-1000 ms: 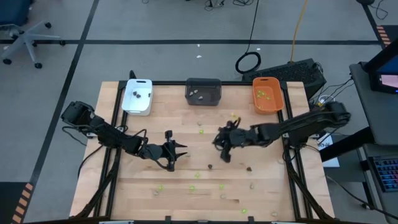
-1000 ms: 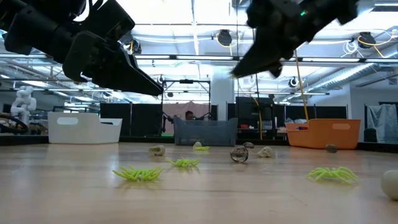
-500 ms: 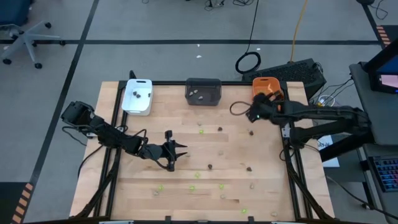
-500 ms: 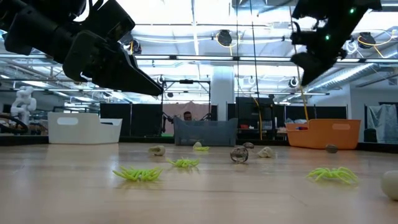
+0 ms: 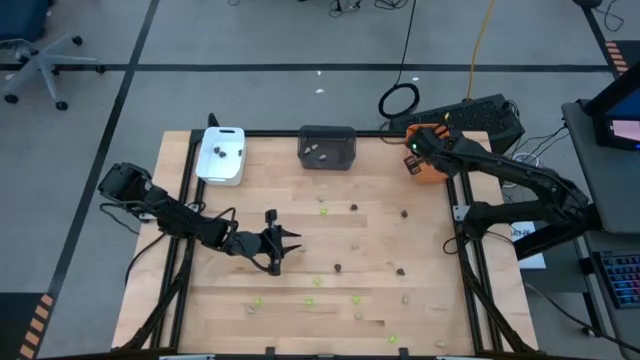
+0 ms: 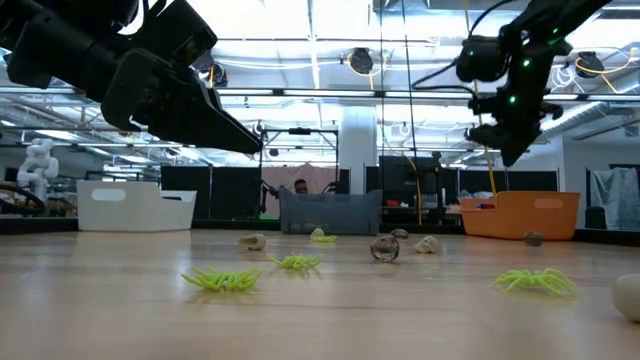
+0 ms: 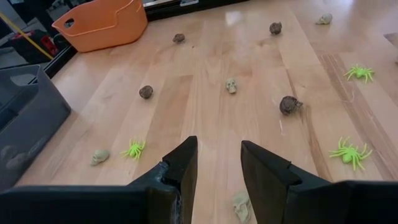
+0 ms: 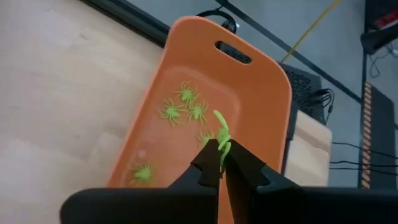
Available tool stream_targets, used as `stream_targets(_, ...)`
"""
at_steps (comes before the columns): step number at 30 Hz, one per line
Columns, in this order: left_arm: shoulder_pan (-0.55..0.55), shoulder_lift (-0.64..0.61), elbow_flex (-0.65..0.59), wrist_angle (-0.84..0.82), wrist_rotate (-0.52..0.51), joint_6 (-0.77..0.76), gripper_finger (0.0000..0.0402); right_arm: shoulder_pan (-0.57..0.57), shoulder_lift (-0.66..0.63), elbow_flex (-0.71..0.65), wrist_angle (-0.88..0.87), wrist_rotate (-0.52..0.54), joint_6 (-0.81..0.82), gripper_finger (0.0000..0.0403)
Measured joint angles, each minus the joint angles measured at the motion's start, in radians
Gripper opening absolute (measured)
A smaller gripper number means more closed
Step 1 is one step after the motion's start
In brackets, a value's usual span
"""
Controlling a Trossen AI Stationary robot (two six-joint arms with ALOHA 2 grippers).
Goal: Sort Halloween decoration
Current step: Put the green toy spider into the orange bin, then put the white toy skull into the black bin
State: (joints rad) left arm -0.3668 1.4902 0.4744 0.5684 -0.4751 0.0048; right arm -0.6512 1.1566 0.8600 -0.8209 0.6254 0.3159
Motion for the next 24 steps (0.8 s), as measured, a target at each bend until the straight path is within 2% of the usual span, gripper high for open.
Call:
stream_targets(7,0.000,0.000,0.000,0.000,0.000,-0.002,0.0127,-0.086,0.086,0.000,0.081,-0.003,-0.040,0.0010)
stream_targets(13,0.000,0.000,0.000,0.000,0.000,-0.010,0.0127,-0.102,0.123,0.000,0.063,-0.025,-0.048,0.0081)
stream_targets(19,0.000,0.000,0.000,-0.001,0.000,-0.027,0.0127,-0.087,0.081,0.000,0.068,-0.025,-0.074,0.0150)
stream_targets(24,0.000,0.000,0.000,-0.021,0.000,-0.130,0.0127,0.025,-0.008,-0.001,0.105,-0.072,-0.077,0.0174)
